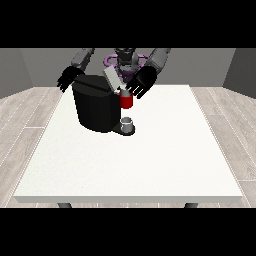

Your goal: Insert the coffee pod into the coffee machine and close the lid

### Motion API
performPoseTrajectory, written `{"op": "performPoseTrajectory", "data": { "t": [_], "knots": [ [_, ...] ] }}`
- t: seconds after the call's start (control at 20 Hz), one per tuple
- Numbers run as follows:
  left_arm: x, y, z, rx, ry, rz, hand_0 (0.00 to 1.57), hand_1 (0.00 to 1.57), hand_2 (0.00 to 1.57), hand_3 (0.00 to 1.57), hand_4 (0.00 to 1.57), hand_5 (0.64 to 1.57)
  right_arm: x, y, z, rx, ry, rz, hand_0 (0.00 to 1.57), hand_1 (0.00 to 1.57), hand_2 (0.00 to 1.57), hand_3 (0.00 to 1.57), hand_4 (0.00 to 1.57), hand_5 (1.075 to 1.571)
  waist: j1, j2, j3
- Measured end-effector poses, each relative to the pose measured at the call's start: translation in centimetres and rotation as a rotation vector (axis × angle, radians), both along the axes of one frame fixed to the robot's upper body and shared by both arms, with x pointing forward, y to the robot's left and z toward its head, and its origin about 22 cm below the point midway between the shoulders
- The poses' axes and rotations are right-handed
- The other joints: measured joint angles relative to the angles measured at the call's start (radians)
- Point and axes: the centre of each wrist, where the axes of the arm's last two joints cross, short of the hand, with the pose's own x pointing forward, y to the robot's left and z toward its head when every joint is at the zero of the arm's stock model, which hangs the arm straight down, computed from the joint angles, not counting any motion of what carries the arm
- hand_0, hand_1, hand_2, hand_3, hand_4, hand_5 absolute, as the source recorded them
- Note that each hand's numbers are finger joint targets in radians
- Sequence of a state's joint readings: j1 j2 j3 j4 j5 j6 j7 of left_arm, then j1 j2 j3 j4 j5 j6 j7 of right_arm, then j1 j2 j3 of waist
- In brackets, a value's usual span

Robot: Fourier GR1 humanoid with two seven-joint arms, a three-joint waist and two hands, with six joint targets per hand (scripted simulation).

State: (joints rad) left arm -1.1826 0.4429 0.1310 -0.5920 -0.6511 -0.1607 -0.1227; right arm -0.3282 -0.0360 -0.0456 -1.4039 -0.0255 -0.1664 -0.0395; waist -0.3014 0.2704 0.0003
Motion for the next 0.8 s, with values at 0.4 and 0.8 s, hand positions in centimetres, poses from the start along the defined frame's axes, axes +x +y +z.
{"op": "performPoseTrajectory", "data": {
  "t": [0.4, 0.8],
  "knots": [
    [-0.1, -0.4, -0.8, 0.042, -0.003, -0.014, 1.07, 1.07, 1.12, 0.95, 0.38, 1.571, -0.4, -0.9, -1.2, 0.009, 0.023, -0.027, 0.0, 0.0, 0.0, 0.0, 0.41, 1.571, 0.022, -0.014, 0.0006],
    [-0.1, -0.6, -0.5, 0.066, -0.016, -0.018, 0.91, 0.91, 1.02, 0.86, 0.36, 1.571, -0.3, -1.3, -1.4, 0.004, 0.018, -0.034, 0.0, 0.0, 0.0, 0.0, 0.42, 1.571, 0.028, -0.018, 0.0004]
  ]
}}
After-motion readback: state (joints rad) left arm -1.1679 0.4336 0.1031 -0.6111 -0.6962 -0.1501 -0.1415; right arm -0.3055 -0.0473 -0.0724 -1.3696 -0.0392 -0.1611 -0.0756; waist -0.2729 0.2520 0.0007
